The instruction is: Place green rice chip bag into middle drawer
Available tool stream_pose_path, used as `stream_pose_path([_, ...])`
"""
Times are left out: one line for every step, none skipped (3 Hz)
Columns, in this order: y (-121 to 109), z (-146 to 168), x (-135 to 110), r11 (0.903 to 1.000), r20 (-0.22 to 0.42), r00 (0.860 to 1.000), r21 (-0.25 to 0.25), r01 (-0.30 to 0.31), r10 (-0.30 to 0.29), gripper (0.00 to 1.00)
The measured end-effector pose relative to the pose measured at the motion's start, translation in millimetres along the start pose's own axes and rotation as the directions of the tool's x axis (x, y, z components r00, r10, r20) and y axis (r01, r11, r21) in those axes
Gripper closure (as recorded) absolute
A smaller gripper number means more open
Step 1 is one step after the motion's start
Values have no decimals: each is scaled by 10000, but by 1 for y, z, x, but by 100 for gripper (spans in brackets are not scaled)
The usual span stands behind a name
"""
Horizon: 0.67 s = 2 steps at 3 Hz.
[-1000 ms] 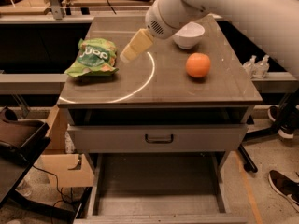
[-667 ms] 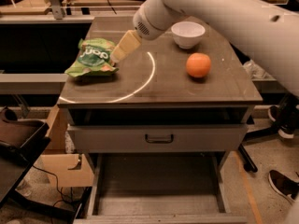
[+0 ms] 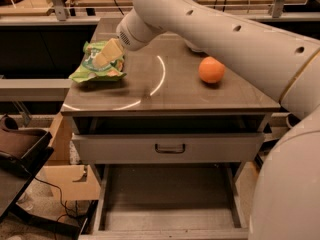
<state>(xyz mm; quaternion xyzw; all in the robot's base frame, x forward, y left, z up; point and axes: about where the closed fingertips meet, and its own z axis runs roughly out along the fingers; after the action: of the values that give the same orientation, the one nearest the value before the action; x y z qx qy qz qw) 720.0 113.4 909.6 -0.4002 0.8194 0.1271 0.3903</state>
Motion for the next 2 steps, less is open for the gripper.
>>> stream_pose_path([0, 0, 0, 10000, -1, 10000, -1, 0, 0, 0])
stream_pose_path([0, 9, 0, 9991, -43, 9994, 227, -345, 346, 0])
